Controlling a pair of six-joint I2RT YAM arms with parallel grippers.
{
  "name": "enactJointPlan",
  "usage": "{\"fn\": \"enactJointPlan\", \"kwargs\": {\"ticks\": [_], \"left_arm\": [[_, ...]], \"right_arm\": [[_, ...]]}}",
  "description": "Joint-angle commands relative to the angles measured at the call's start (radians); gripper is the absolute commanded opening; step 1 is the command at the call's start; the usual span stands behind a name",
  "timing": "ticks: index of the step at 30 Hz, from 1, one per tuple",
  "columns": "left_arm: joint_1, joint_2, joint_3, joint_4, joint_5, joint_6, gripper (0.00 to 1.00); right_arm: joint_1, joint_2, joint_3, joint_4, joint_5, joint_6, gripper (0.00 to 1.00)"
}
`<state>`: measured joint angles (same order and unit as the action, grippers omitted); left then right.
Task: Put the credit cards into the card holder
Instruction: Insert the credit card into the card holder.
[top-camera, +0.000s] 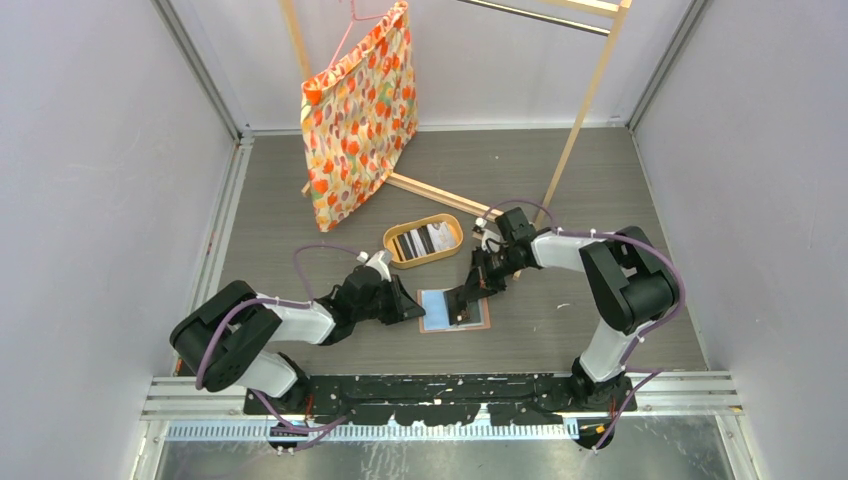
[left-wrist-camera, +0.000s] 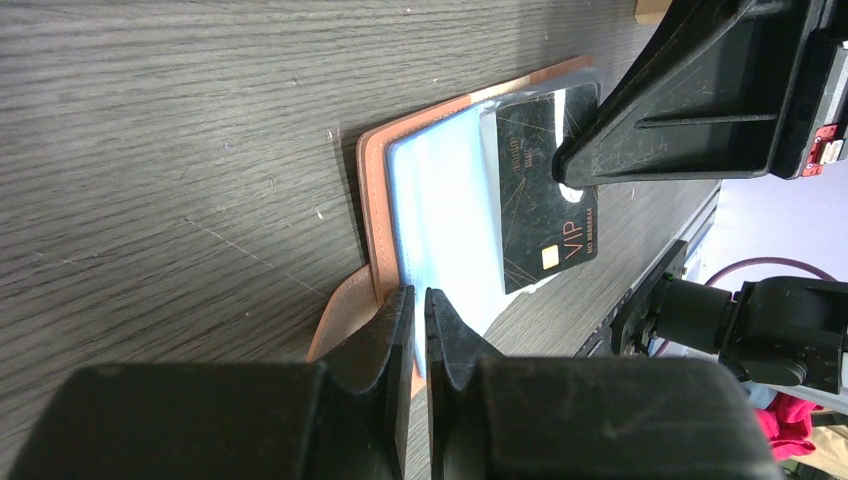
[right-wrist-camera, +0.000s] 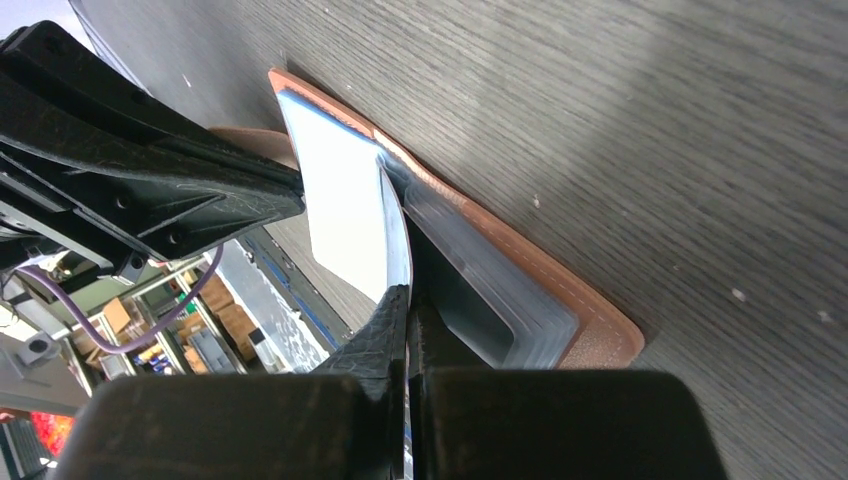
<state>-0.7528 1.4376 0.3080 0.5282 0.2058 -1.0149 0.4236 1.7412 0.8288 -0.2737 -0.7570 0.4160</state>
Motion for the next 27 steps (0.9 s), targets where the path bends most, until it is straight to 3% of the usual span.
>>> {"fn": "enactJointPlan", "kwargs": {"ticks": [1,18,27], "left_arm": [[-0.005,0.003,-0.013,-0.059,-0.018,0.021,0.11],[-0.005,-0.062,-0.018,-0.067,-0.012,0.019,0.13],[-0.005,-0.302,-0.014,-0.194,-0.023,0.041,0.26]], "right_arm": [[0.001,-0.020,-0.029,0.087,0.102,0.004,0.01],[0.025,-0.020,-0.100,0.244,0.073,0.114,0.02],[0.040,-0.015,-0.080,0.215,0.065,0.092,0.07]]}}
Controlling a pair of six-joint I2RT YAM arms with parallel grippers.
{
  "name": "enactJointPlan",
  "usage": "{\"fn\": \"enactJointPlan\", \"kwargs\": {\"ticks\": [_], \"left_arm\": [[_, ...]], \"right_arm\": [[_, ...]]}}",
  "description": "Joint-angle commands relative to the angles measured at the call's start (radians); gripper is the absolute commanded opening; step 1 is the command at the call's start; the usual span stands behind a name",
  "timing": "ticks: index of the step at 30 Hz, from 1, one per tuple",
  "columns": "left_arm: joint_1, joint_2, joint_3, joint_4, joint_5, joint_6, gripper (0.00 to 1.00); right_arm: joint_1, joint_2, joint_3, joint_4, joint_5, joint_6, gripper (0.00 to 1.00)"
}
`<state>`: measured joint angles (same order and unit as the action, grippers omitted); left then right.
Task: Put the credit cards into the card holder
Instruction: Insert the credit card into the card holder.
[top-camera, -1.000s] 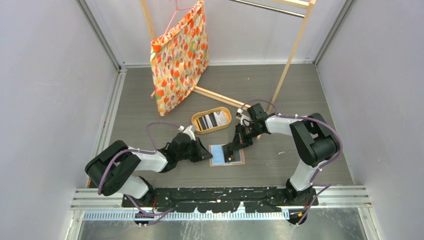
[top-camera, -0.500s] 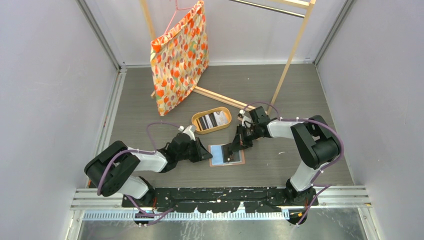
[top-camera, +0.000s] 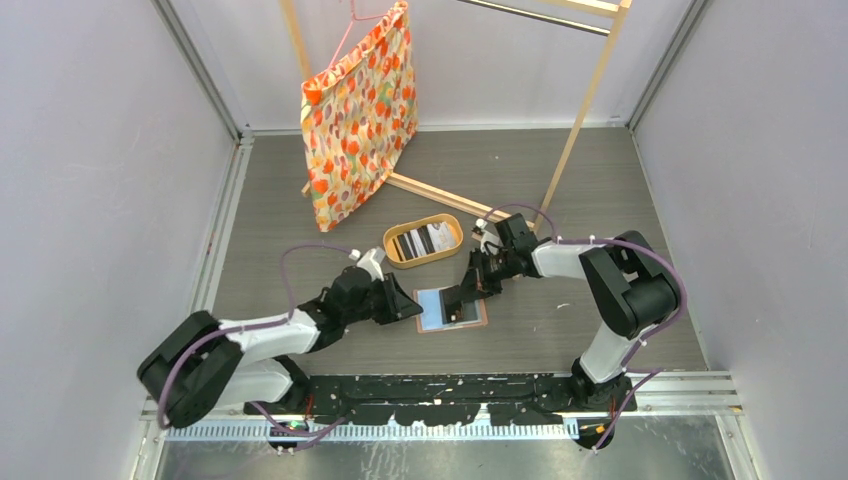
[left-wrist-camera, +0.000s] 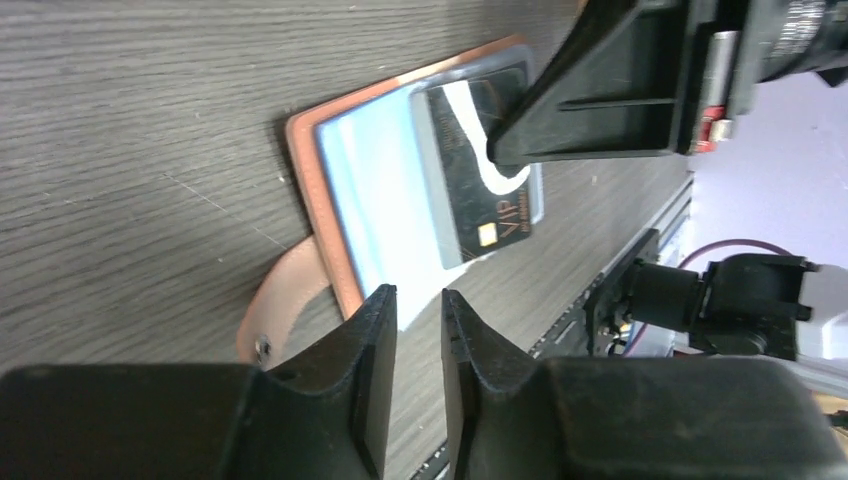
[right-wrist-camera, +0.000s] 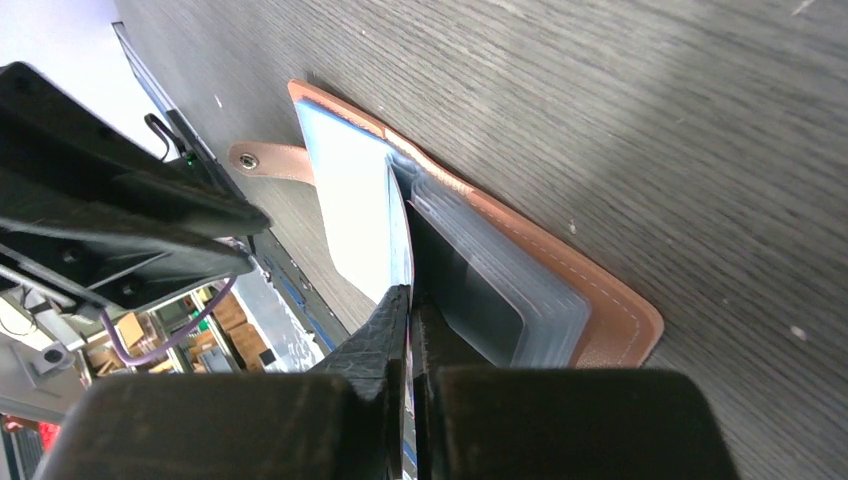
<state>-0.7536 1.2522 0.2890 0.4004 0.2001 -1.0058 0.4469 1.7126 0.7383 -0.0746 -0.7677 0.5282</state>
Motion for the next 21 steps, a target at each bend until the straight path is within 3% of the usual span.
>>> {"fn": "enactJointPlan", "kwargs": {"ticks": [1,8,15,21], "left_arm": [[-0.005,-0.146,0.005,-0.081,-0.018,0.034,0.27],[-0.088,-0.222,0.002,-0.018,-0.066,0.000,0.34],[-0.226,-0.030,0.091,0.119,-0.165,-0.007,0.34],[-0.309,0.142,0.213,0.117,-0.315,-0.015,0.34]], "right_arm": [[0.023,0.018,0.016,0.010,0.077,-0.024,0.07],[0.040,0.044,0.053,-0.019,0.069,-0.030,0.09],[0.042,0.047,0.065,-0.035,0.065,-0.034,0.10],[0.041,0.044,0.068,-0.048,0.073,-0.034,0.10]]}}
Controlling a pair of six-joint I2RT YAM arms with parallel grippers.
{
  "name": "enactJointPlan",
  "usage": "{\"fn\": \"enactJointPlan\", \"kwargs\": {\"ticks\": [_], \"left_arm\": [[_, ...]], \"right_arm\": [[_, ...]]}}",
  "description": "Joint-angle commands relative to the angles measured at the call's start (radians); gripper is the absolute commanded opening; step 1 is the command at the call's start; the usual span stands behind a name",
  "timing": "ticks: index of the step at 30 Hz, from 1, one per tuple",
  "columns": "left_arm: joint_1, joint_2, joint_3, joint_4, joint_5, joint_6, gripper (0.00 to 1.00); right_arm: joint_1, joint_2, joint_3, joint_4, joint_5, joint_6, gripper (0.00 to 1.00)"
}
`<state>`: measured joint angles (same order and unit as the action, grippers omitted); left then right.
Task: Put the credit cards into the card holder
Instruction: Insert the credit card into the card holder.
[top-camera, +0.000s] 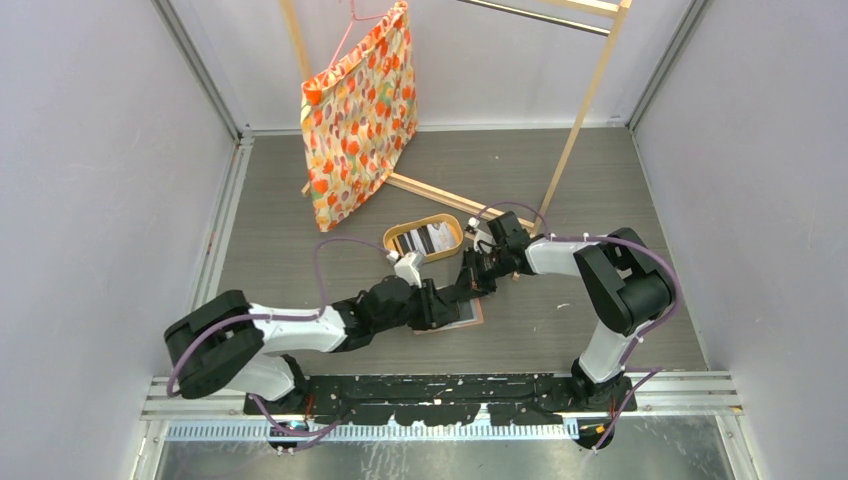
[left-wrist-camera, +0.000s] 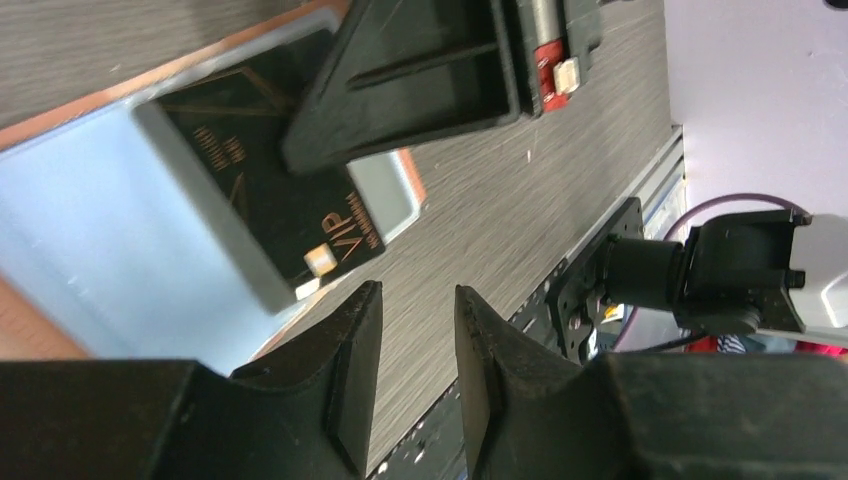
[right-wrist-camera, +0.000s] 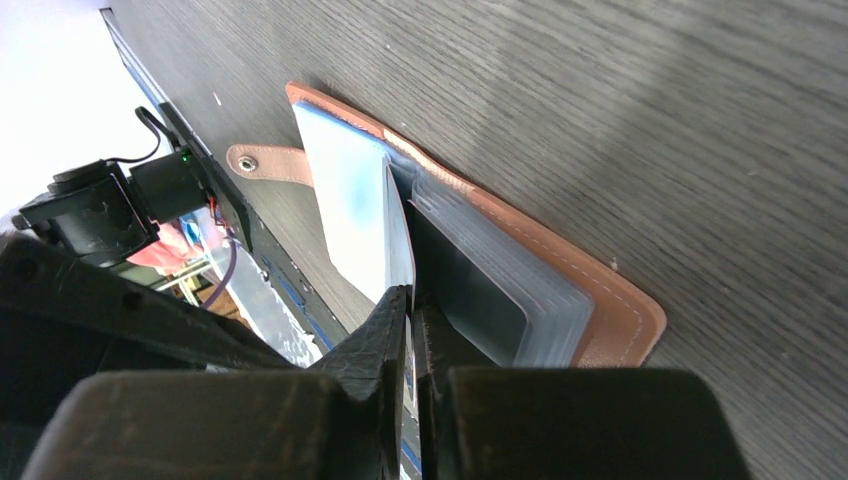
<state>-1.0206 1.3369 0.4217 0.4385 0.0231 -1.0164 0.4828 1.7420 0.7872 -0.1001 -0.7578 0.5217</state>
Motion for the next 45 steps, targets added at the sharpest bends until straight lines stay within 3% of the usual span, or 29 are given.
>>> {"fn": "enactJointPlan", "kwargs": {"ticks": [1,14,25,35,45], "left_arm": [[-0.054,0.076,0.095,0.069,-0.166,-0.010,0.34],[-0.106,0.279,0.197,0.067,-0.306,-0.032,0.30],[-0.141,0.276,0.242,-0.041,-0.385,-0.040,0.30],[-0.195,0.275,0.314,-0.277,-0.540,-0.082,0.29],[-0.196,0.269,0.302,-0.301,-0.562,-0.101,0.29]], "right_arm": [[0.006,0.014,0.022,-0.024,0.064,-0.028,0.11],[0.008,0.021,0.025,-0.032,0.067,-0.031,0.11],[0.012,0.022,0.030,-0.041,0.074,-0.043,0.15],[0.012,0.016,0.036,-0.052,0.077,-0.051,0.20],[0.011,-0.003,0.057,-0.098,0.086,-0.102,0.29]]}}
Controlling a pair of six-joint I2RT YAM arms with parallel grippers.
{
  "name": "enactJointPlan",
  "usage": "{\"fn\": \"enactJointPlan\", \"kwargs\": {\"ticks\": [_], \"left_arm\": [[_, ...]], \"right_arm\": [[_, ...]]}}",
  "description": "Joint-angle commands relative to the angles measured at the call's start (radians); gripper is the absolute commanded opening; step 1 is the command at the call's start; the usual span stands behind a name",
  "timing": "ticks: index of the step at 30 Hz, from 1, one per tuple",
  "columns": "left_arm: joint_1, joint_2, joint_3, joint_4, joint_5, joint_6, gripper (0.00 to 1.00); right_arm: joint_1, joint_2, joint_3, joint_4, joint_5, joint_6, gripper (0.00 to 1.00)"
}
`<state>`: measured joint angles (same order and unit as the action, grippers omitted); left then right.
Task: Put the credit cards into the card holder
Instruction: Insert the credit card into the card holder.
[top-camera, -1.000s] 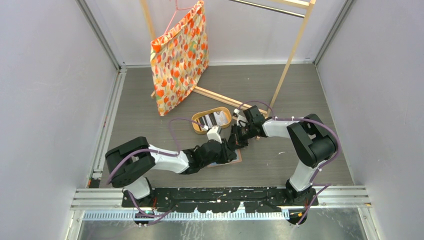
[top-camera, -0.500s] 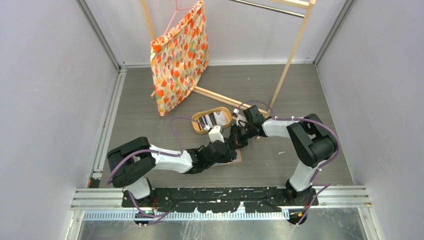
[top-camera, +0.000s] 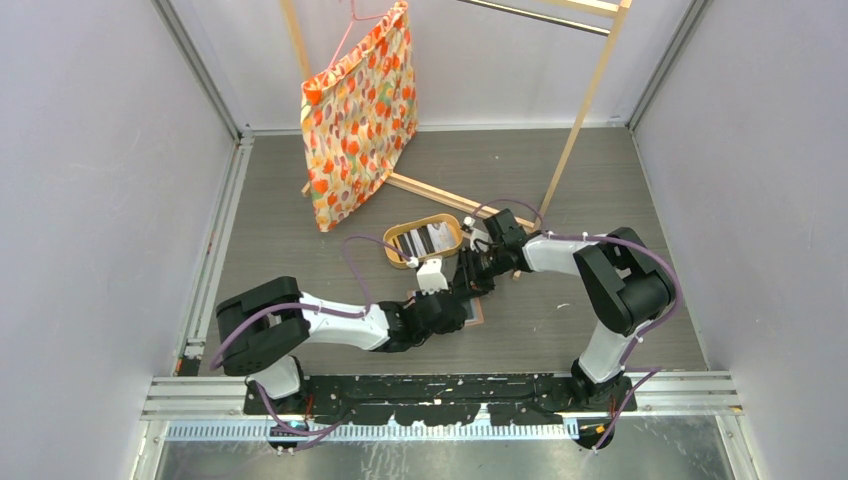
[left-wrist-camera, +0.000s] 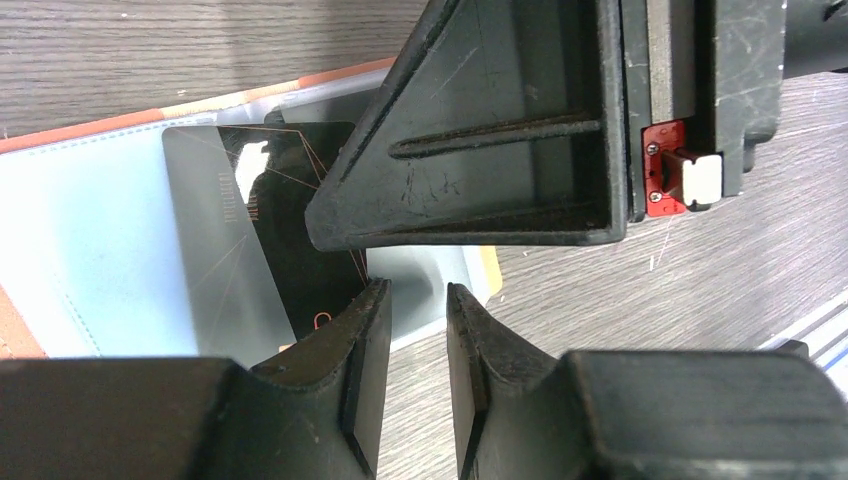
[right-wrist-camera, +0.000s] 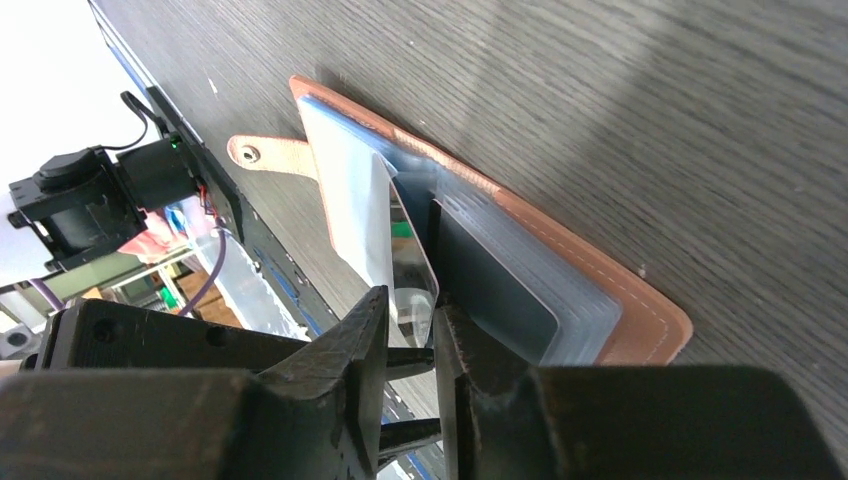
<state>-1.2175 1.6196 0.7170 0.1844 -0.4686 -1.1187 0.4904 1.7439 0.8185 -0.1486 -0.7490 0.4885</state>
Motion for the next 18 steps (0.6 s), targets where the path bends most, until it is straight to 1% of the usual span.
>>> {"fn": "enactJointPlan", "kwargs": {"ticks": [1,5,10,13,18], "left_arm": [[0.000,-0.016,0.007,-0.043,-0.069,0.006,0.29],[0.001,-0.027,0.006,-0.031,-0.057,0.023,0.29],[-0.001,-0.063,-0.011,-0.001,-0.021,0.076,0.31],[0.001,-0.119,-0.026,0.007,0.005,0.132,0.32],[0.001,-0.240,-0.077,0.016,0.030,0.232,0.35]], "right_arm": [[0.004,-0.011,0.035,-0.064,0.083,-0.082,0.31],[0.004,-0.029,0.068,-0.130,0.107,-0.144,0.37],[0.004,-0.042,0.107,-0.195,0.130,-0.200,0.41],[0.005,-0.042,0.130,-0.235,0.137,-0.237,0.43],[0.005,-0.059,0.151,-0.270,0.127,-0.287,0.44]]}}
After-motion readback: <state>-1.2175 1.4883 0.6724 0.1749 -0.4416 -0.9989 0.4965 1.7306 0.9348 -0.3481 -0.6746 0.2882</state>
